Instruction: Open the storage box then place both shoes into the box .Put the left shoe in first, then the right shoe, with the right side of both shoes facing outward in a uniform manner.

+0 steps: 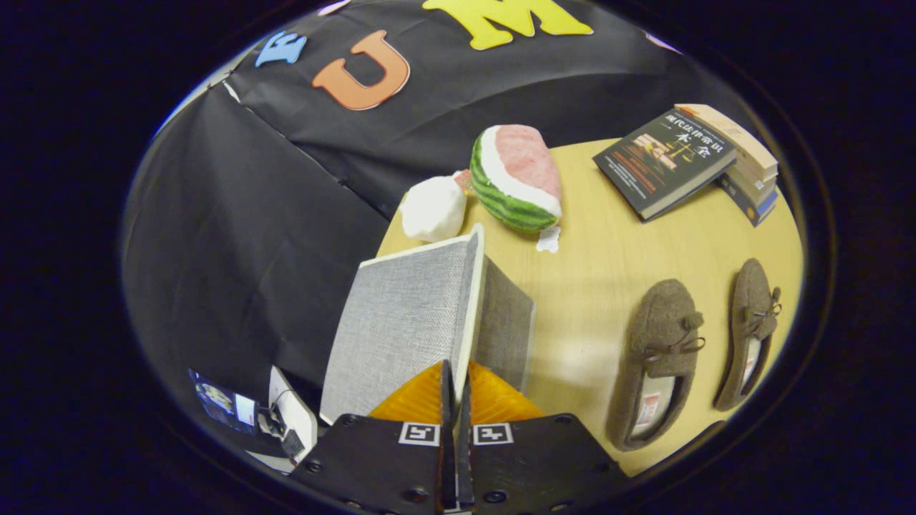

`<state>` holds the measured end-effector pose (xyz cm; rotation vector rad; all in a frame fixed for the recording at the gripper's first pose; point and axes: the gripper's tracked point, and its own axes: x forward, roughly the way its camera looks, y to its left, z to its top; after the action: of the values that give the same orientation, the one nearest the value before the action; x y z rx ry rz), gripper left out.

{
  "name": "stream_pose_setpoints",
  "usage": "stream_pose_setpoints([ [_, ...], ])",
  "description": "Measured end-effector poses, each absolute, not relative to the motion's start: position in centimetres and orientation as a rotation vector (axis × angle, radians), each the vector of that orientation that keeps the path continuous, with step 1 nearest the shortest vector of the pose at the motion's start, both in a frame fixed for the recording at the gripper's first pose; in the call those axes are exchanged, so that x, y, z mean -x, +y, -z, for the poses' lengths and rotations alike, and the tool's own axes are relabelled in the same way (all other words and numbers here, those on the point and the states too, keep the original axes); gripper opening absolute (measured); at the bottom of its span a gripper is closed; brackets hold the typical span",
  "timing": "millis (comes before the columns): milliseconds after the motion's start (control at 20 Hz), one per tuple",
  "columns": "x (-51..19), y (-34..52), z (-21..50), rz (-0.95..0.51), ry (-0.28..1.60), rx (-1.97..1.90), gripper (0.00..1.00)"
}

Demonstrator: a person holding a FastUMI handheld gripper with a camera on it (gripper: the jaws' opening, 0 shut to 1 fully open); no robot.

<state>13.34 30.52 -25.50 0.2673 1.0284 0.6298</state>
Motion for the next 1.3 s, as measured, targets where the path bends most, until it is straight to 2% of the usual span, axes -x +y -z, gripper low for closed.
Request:
stream_pose_setpoints([
  [500, -10.0, 38.1, 12.6, -0.710, 0.900, -0.293, 0.02],
  [900, -6.3, 48.7, 9.2, -0.784, 0.887, -0.313, 0.02],
  [950, -6.1, 49.6, 9.2, -0.782, 0.881, -0.305, 0.07],
  [1050, -5.8, 50.7, 9.0, -0.777, 0.861, -0.286, 0.07],
  [1200, -5.4, 51.4, 8.2, -0.799, 0.806, -0.257, 0.15],
  [1300, -4.6, 51.9, 7.3, -0.857, 0.779, -0.265, 0.42],
])
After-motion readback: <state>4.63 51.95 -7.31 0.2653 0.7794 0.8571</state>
